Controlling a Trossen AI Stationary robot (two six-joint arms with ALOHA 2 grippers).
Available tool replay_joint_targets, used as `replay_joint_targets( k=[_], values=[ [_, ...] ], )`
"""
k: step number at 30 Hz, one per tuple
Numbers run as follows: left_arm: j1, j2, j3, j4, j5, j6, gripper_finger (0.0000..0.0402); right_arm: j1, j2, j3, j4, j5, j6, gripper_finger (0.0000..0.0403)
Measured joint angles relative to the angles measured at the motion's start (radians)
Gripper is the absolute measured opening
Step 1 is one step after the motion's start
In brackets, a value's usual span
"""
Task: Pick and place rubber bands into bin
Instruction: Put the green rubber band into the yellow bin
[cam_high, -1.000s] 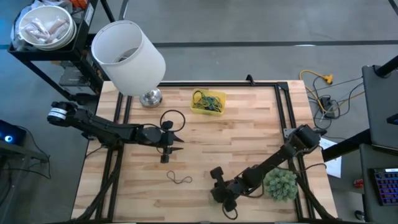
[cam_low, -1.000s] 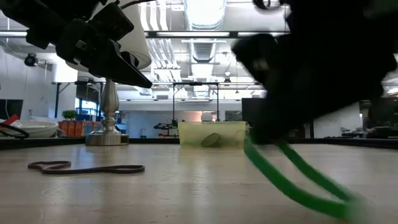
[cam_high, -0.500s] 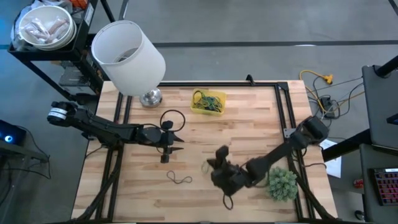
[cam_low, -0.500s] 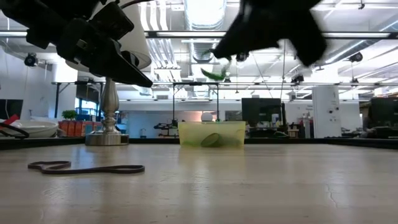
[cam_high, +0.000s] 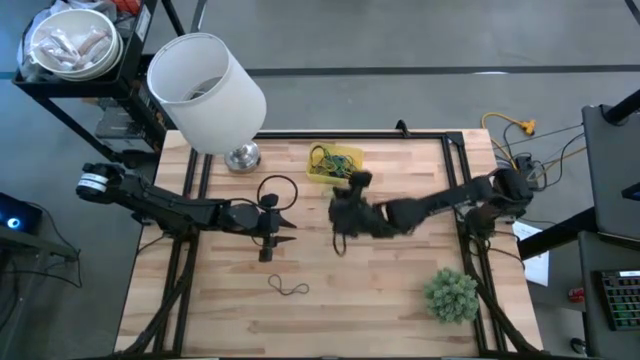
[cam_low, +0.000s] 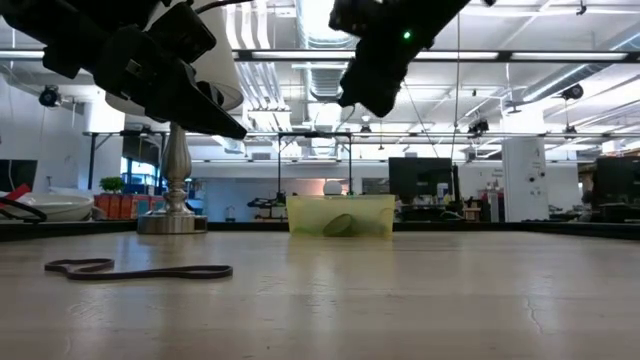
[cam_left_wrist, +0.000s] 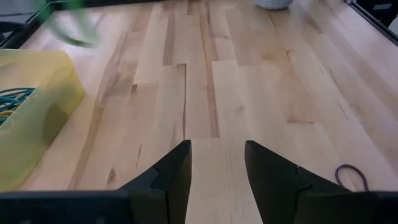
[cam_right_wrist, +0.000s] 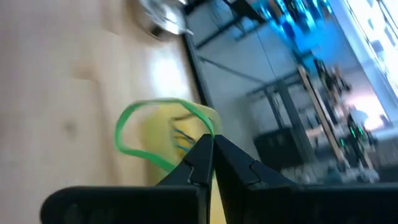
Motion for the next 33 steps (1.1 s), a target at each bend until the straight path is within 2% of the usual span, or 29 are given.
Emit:
replay_joint_targets(
  k=[5, 10, 13, 22, 33],
  values=[
    [0.0, 0.0, 0.0, 0.0, 0.0, 0.0, 0.0135, -0.128, -0.003, 0.0, 0.002, -0.038, 0.013, 0.0009],
    [0.0, 0.0, 0.0, 0.004, 0.0, 0.0, 0.0135, -0.255, -0.002, -0.003, 0.004, -0.236, 0.066, 0.0009],
    [0.0, 0.0, 0.0, 0.019, 0.0, 0.0, 0.0135, -0.319, -0.001, -0.006, 0.004, -0.287, 0.103, 0.0009],
    [0.001, 0.0, 0.0, 0.048, 0.0, -0.001, 0.0135, -0.433, -0.001, -0.024, 0.005, -0.299, 0.174, 0.0009],
    [0.001, 0.0, 0.0, 0.049, 0.0, -0.001, 0.0135, -0.5, -0.001, -0.044, 0.014, -0.302, 0.311, 0.0009]
  ],
)
